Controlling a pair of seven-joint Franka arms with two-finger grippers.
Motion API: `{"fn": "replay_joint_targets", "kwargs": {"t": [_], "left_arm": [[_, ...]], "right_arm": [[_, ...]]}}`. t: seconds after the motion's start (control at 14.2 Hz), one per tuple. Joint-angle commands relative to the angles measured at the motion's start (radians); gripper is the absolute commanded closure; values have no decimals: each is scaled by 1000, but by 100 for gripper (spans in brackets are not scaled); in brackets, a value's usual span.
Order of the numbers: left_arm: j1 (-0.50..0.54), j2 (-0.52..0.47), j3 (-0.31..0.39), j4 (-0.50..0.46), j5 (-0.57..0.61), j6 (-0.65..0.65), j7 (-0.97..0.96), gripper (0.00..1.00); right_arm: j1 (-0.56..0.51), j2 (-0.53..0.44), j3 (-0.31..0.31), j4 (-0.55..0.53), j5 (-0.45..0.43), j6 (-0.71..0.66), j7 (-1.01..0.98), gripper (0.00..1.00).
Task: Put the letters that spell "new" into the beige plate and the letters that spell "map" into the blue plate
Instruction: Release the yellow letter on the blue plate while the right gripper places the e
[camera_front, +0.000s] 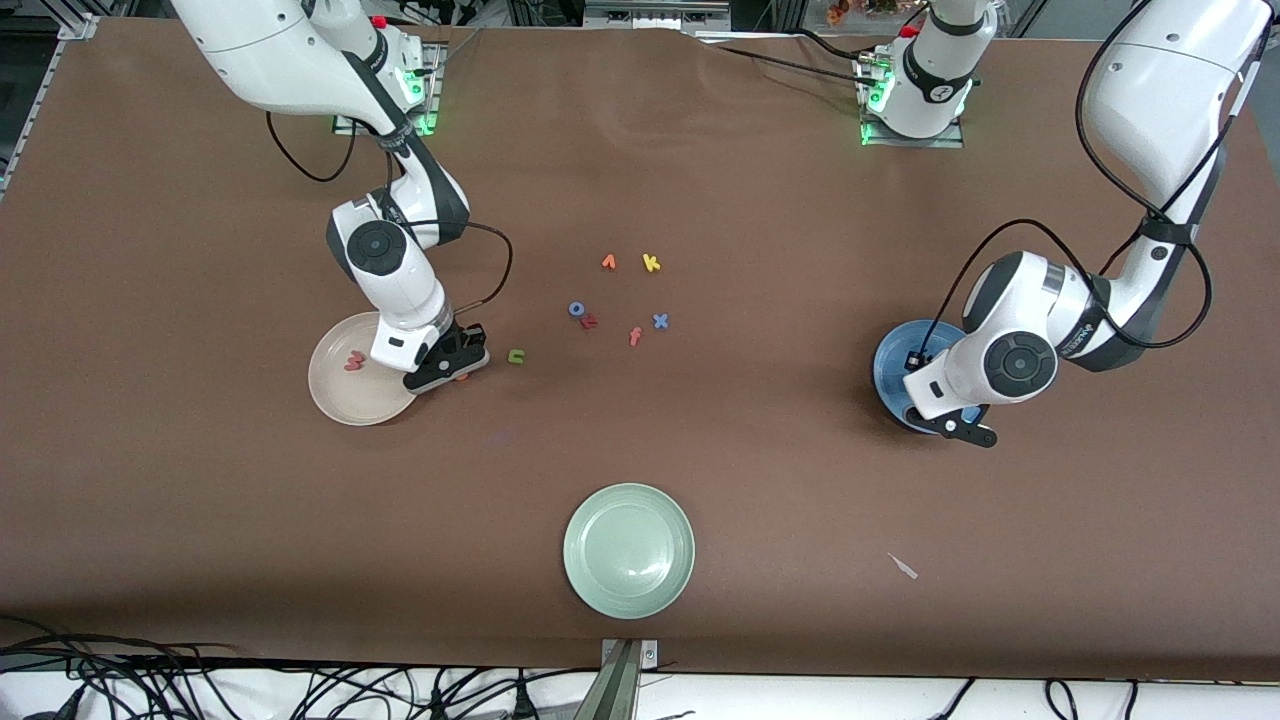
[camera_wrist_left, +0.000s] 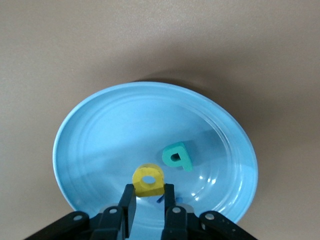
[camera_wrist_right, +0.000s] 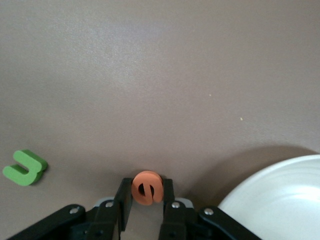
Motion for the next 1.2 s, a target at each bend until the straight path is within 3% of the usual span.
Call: {"fn": "replay_joint_targets", "kwargs": {"t": [0.0, 0.28, 0.42, 0.49, 0.56, 0.63, 0.77, 0.85, 0.99, 1.13], "left_arm": [[23, 6, -14, -10, 45, 37, 23, 100], [34, 26, -13, -8, 99, 63, 29, 99], [45, 34, -13, -1, 104, 65, 31, 88], [43, 32, -13, 1, 104, 63, 29, 68], [37, 22, -16, 10, 102, 59, 29, 31], [37, 14, -21, 37, 98, 50, 31, 0], [33, -20, -53, 71, 87, 24, 34, 0], [33, -35, -69, 81, 96, 17, 32, 0], [34, -95, -111, 102, 84, -31, 31, 0], [40, -135, -163, 178, 82, -123, 32, 0]], "right_arm": [[-5, -14, 5, 21, 14, -62, -25, 75], [-15, -76, -12, 103, 17, -258, -155, 75], [-23, -97, -54, 94, 17, -280, -247, 74], [-25, -105, -80, 86, 18, -289, -290, 72], [-25, -113, -103, 60, 20, -291, -310, 63], [-32, -120, -115, 25, 33, -286, -312, 52], [-49, -123, -117, -11, 124, -286, -315, 20], [-49, -126, -115, -8, 135, -292, -309, 12], [-48, -139, -95, 11, 154, -303, -292, 11], [-45, -137, -37, 34, 194, -311, -217, 10]]}}
